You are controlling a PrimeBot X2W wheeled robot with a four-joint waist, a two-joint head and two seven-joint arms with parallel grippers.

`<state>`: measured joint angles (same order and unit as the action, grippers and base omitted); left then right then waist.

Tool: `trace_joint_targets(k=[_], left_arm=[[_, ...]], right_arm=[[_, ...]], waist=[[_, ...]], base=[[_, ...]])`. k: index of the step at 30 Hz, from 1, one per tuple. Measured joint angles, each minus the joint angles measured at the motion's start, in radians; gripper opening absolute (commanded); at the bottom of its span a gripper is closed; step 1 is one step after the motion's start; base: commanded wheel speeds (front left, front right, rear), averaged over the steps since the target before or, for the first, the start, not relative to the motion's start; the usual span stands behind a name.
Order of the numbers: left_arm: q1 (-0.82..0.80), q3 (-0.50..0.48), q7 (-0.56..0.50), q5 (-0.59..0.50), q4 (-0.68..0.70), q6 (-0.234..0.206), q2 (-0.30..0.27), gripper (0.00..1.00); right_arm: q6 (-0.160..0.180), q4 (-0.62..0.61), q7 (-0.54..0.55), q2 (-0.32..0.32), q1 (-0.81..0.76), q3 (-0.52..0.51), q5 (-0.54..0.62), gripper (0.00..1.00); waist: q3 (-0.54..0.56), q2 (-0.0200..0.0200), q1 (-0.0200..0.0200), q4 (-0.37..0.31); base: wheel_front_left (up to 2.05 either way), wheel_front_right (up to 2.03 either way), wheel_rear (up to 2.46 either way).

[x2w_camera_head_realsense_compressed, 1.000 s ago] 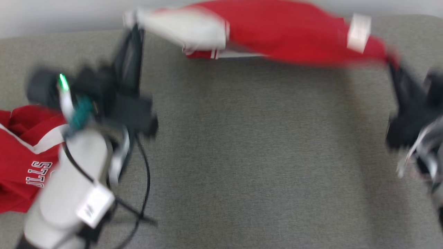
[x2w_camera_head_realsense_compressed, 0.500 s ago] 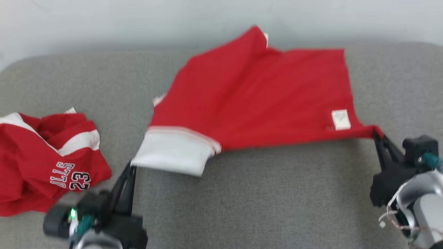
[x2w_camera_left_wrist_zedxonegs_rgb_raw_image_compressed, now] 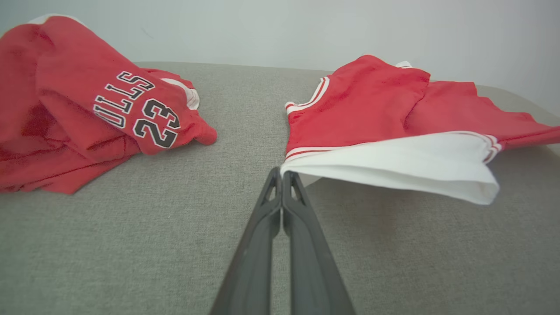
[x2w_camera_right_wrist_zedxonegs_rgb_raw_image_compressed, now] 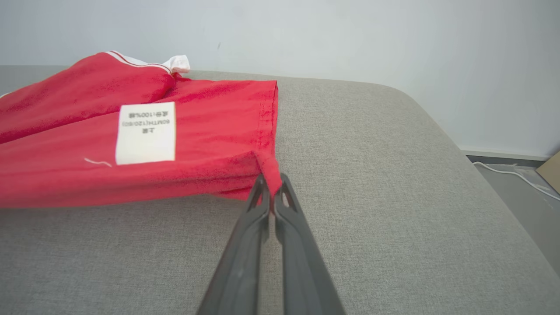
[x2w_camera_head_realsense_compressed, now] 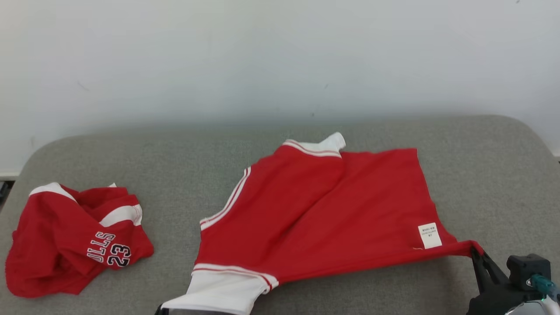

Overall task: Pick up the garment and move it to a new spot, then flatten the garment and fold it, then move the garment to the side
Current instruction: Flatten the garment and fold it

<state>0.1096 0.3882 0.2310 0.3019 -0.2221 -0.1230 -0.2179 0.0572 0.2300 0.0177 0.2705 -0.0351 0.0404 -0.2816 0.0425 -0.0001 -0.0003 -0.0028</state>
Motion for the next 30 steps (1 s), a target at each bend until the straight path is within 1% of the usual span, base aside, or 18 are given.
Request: trace_joint_targets(k=[8, 13, 18, 21, 23, 26, 30], left_arm=[[0.056, -0.028, 0.0, 0.011, 0.014, 0.0, 0.009, 0.0], [0.043, -0.062, -0.002, 0.011, 0.045, -0.001, 0.024, 0.0], [-0.061, -0.127, -0.001, -0.025, 0.125, -0.001, 0.0, 0.0], [-0.096, -0.157, -0.002, -0.037, 0.18, -0.001, -0.006, 0.0], [-0.098, -0.16, -0.003, -0.055, 0.225, -0.001, -0.004, 0.0], [-0.104, -0.169, -0.03, -0.084, 0.287, -0.001, -0.007, 0.0], [-0.094, -0.166, -0.067, -0.084, 0.359, -0.001, -0.009, 0.0]], right_arm=[[0.013, -0.069, 0.021, -0.022, -0.06, 0.005, -0.006, 0.0], [0.013, -0.11, 0.031, -0.03, -0.038, 0.026, -0.006, 0.0], [-0.003, -0.188, 0.035, 0.008, 0.097, 0.032, 0.01, 0.0], [-0.015, -0.218, 0.041, 0.029, 0.153, 0.035, 0.018, 0.0], [-0.024, -0.243, 0.045, 0.044, 0.175, 0.04, 0.022, 0.0], [-0.048, -0.288, 0.073, 0.06, 0.204, 0.057, 0.029, 0.0], [-0.055, -0.381, 0.103, 0.07, 0.172, 0.061, 0.03, 0.0]], waist=[[0.051, -0.0001, 0.0, 0.005], [0.053, 0.0, 0.0003, 0.009], [0.055, 0.0001, 0.0003, 0.011], [0.06, 0.0001, 0.0004, 0.011], [0.063, 0.0001, 0.0004, 0.011], [0.067, 0.0001, 0.0004, 0.011], [0.061, 0.0001, 0.0003, 0.013]], base=[[0.0, 0.0, 0.0], [0.0, 0.0, 0.0], [0.0, 0.0, 0.0], [0.0, 0.0, 0.0], [0.0, 0.0, 0.0], [0.0, 0.0, 0.0], [0.0, 0.0, 0.0]])
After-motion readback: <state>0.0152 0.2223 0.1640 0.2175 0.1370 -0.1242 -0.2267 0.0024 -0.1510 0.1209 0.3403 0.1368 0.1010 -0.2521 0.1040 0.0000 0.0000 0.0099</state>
